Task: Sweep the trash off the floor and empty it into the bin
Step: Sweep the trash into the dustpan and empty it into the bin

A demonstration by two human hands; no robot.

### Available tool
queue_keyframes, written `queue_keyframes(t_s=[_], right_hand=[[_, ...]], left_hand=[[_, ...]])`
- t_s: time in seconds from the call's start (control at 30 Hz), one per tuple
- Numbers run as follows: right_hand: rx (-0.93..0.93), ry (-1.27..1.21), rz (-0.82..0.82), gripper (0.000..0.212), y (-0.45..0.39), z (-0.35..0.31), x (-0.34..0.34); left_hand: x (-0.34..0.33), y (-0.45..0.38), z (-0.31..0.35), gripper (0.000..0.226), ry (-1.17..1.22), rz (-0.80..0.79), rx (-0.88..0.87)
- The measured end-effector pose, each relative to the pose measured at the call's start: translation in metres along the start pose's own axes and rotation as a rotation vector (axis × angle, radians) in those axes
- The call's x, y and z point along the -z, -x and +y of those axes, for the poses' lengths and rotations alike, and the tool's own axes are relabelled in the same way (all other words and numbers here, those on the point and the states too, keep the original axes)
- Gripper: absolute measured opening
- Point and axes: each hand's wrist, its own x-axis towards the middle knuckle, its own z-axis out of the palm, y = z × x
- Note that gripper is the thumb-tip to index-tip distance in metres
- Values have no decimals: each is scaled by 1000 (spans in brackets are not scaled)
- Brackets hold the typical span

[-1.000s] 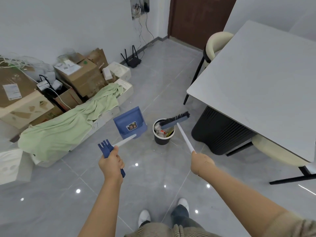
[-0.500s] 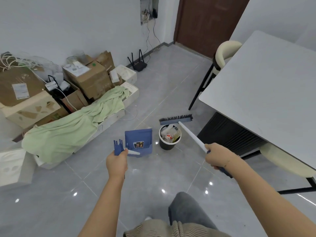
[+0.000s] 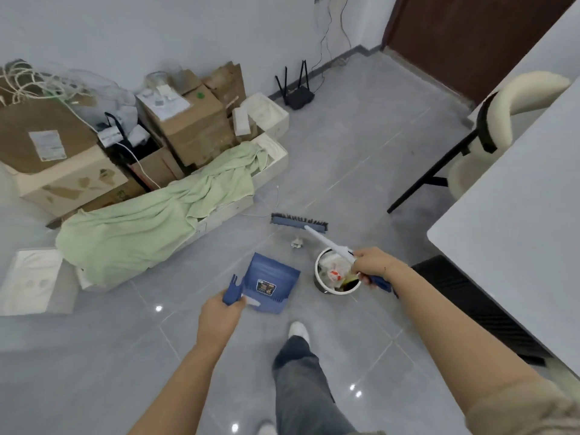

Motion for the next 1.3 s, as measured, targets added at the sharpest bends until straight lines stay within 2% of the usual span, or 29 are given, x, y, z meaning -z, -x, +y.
queue_keyframes(t_s=[0.17,0.27,0.47,0.57,0.77,0.83,0.93,1.03,1.1,1.2,1.3], right_hand=[[-171,-348,-151,10,-105,-24,15],[-260,-445,-206,22,-132,-36,3],[-325,-371,-390,13,-111,-51,-34],[-352,-411,-406,10,-86,-61,-32],[-393,-718,-330,23,-20,-64,-35],[-392,-791,-264,23,8,-64,-53],[-358,-991,-174,22,50,-68,-84],[-302,-1207,-101,19,83,-72,-107],[-263,-1314,-48,17,101,-74,-119],[-219,-1403,37,16,128,-72,-134],[-173,-1367,135,17,159,-66,-153]], left_hand=[[-17,-54,28,28,-281,-64,-2],[-14,-87,38,30,-348,-75,27],[-9,-112,51,31,-362,-108,39],[-9,-111,51,33,-378,-125,38],[2,-97,42,21,-367,-229,35],[9,-93,41,26,-335,-256,46],[32,-88,48,37,-172,-198,40],[61,-81,50,37,-24,-116,37],[79,-75,44,38,62,-117,38],[97,-64,39,41,132,-153,-5],[106,-49,55,40,131,-190,-115]])
